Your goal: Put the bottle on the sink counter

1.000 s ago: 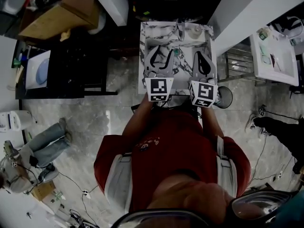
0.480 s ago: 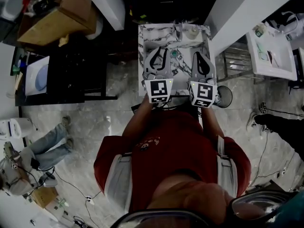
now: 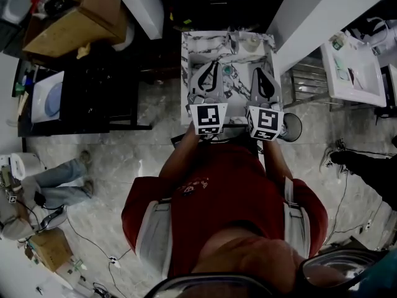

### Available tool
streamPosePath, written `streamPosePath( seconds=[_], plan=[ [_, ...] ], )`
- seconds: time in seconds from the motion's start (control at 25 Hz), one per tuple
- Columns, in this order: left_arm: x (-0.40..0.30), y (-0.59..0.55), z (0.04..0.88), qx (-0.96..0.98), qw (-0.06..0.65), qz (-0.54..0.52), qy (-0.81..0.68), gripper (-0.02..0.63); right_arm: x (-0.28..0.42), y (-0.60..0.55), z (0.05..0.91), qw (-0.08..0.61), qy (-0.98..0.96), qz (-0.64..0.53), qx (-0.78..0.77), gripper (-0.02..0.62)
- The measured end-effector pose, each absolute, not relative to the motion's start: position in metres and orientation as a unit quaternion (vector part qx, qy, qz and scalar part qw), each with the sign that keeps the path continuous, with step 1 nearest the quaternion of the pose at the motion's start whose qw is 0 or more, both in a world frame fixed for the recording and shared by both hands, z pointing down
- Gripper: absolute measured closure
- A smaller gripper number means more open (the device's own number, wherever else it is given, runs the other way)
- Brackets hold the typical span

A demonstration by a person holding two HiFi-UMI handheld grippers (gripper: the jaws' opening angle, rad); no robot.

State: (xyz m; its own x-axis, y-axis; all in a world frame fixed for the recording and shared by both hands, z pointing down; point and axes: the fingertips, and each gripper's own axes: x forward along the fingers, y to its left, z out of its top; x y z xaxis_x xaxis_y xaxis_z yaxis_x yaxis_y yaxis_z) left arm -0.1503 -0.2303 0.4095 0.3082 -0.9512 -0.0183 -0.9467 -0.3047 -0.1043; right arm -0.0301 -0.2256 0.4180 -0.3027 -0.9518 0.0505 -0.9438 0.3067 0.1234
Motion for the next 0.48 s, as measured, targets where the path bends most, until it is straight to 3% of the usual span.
streamPosePath(
  seconds=[0.48],
  plan=[
    [-0.1515,-0.2297,0.4117,-0.81,0.041,-0.021,0.584,0.604,-0.0361,-0.2248,0.4221,0.061,-0.812,-0.033,0.58,0.592]
  ],
)
